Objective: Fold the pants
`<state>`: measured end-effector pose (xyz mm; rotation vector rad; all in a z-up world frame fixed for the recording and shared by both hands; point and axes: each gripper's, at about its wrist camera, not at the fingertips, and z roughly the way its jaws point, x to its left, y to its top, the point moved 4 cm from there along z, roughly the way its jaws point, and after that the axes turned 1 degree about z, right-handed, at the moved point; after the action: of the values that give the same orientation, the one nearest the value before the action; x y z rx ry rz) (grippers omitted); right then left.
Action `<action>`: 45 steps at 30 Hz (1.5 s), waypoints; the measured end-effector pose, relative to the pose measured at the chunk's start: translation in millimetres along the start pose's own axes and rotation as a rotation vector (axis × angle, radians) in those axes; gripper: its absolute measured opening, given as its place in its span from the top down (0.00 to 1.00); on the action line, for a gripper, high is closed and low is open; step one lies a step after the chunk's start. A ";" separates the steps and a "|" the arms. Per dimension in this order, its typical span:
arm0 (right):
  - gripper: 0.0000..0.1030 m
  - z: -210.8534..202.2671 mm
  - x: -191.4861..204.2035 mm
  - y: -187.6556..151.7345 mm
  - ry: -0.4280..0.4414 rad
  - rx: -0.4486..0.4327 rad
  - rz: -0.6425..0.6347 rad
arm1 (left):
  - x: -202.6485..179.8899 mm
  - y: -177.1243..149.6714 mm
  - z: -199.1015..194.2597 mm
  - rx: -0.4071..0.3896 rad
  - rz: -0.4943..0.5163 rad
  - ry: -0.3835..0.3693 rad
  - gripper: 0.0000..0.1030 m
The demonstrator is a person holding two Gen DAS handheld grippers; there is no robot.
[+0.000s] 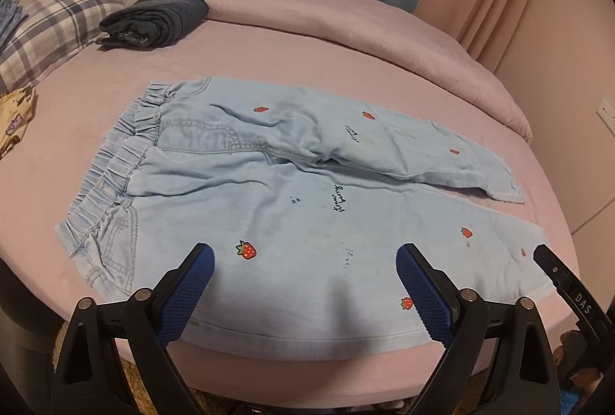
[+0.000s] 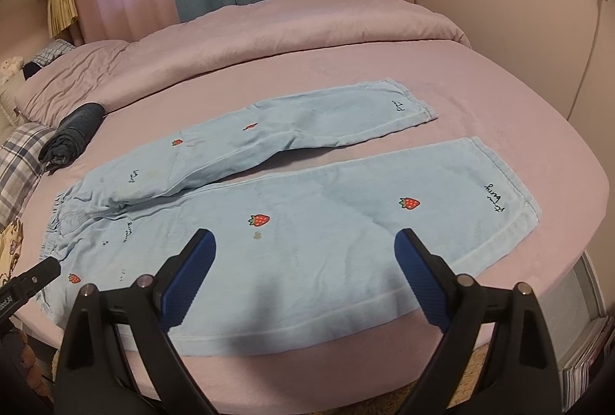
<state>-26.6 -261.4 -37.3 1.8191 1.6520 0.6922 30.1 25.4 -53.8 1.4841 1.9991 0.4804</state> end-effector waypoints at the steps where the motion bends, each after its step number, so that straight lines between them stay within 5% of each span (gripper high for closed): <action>1: 0.09 0.2 -0.7 0.2 0.001 0.001 0.002 | 1.1 -0.1 0.2 0.001 -0.002 0.002 0.09; 10: 0.12 0.1 -12.3 2.2 0.002 0.006 0.022 | 35.9 17.1 -2.0 -0.020 -0.038 0.001 0.16; 16: 0.13 -1.9 -77.8 10.3 -0.078 -0.003 0.147 | 133.8 27.7 -9.5 -0.036 -0.198 0.230 0.17; 22: 0.14 6.0 -157.9 4.1 -0.232 0.027 0.268 | 189.8 9.2 6.4 0.050 -0.324 0.282 0.17; 27: 0.20 13.7 -197.1 -0.5 -0.214 0.059 0.359 | 186.3 -3.0 21.2 0.108 -0.363 0.163 0.17; 35: 0.28 35.7 -205.3 -18.9 -0.077 0.105 0.490 | 154.0 -8.5 32.9 0.115 -0.304 0.202 0.20; 37: 0.30 42.9 -201.4 -20.1 -0.059 0.095 0.486 | 155.9 -8.4 33.6 0.108 -0.310 0.199 0.29; 39: 0.37 47.6 -199.7 -15.8 -0.089 0.067 0.458 | 161.6 -8.9 30.8 0.095 -0.355 0.194 0.47; 40: 0.51 49.7 -200.0 -14.0 -0.099 0.059 0.448 | 165.3 -7.7 29.8 0.091 -0.376 0.182 0.63; 41: 0.72 53.6 -201.5 -11.5 -0.110 0.060 0.440 | 166.8 -7.2 29.0 0.093 -0.400 0.130 0.69; 42: 0.83 57.6 -204.4 -8.8 -0.122 0.066 0.435 | 169.0 -8.3 28.9 0.097 -0.419 0.088 0.77; 43: 0.93 58.9 -205.1 -6.3 -0.111 0.067 0.435 | 171.7 -7.6 28.3 0.101 -0.442 0.067 0.77; 45: 0.94 50.0 -205.5 1.6 -0.086 0.037 0.431 | 170.7 -3.5 21.2 0.098 -0.410 0.066 0.78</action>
<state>-10.1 -469.8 -70.0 2.2271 1.2328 0.7507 7.6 185.0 -114.1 1.0783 2.3308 0.2625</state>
